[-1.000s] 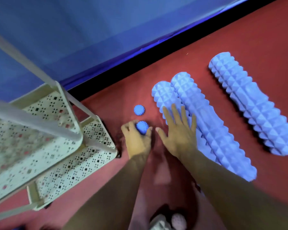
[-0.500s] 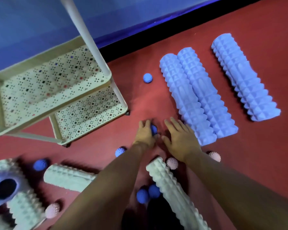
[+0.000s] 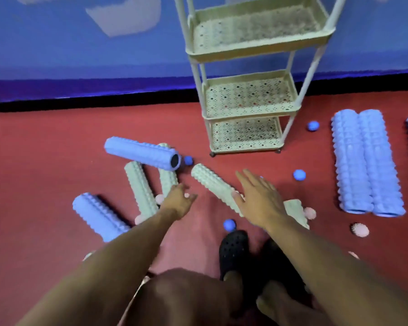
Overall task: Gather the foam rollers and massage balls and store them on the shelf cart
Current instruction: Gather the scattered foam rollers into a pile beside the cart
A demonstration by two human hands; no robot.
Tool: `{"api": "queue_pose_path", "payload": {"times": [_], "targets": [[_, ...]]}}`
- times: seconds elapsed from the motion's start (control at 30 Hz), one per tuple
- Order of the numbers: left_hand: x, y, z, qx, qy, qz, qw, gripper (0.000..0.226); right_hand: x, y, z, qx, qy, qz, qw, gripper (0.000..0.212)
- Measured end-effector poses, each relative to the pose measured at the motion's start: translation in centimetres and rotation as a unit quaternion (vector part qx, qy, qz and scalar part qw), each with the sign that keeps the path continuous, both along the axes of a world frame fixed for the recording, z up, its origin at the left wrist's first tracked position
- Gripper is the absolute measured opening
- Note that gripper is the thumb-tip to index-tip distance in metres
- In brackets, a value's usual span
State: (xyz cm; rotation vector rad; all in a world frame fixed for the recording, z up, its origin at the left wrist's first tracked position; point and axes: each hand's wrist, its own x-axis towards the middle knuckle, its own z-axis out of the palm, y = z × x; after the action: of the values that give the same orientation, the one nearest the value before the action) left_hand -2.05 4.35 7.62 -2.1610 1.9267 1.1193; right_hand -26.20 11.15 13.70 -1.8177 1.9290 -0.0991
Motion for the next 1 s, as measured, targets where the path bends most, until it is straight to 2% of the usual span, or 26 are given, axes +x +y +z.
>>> {"api": "queue_pose_path", "payload": {"times": [0.13,0.23,0.3,0.4,0.47,0.53,0.63,0.7,0.8,0.87,1.0], "targets": [[11.2,1.6,0.5,0.012,-0.029,0.111,0.993,0.058,8.1,-1.9,1.7,-0.018,-0.004,0.057,0.998,0.064],[15.0,0.0,-1.6,0.051,0.018,0.22,0.974,0.076,11.9,-4.6,0.0,-0.002,-0.002,0.085,0.996,0.065],[14.4,-2.6,-2.9,0.069,0.09,0.287,0.951,0.085,13.1,-6.5,-1.6,0.007,-0.003,0.09,0.996,0.065],[10.9,-8.1,-4.5,0.079,0.211,0.362,0.905,0.06,13.4,-9.4,-4.5,0.021,0.008,0.1,0.995,0.066],[8.3,-11.6,-6.0,0.088,0.27,0.397,0.873,0.07,12.7,-11.2,-6.6,0.022,0.017,0.101,0.994,0.066],[6.7,-14.7,-7.8,0.091,0.302,0.431,0.846,0.068,11.4,-12.7,-8.6,0.028,0.02,0.088,0.996,0.067],[4.9,-18.4,-9.3,0.117,0.366,0.509,0.771,0.051,9.1,-13.9,-10.9,0.032,0.027,0.075,0.996,0.066],[4.2,-20.2,-10.1,0.153,0.395,0.503,0.754,0.049,7.4,-14.3,-12.2,0.044,0.029,0.067,0.996,0.067],[4.8,-21.1,-12.0,0.156,0.378,0.506,0.76,0.063,5.8,-14.4,-13.1,0.071,0.021,0.046,0.996,0.067],[4.9,-20.6,-12.4,0.121,0.372,0.535,0.749,0.066,5.3,-14.3,-12.8,0.073,0.017,0.034,0.997,0.067],[2.8,-16.9,-8.9,0.041,0.422,0.557,0.714,0.071,5.8,-13.9,-9.4,0.049,0.006,0.015,0.999,0.067]]}}
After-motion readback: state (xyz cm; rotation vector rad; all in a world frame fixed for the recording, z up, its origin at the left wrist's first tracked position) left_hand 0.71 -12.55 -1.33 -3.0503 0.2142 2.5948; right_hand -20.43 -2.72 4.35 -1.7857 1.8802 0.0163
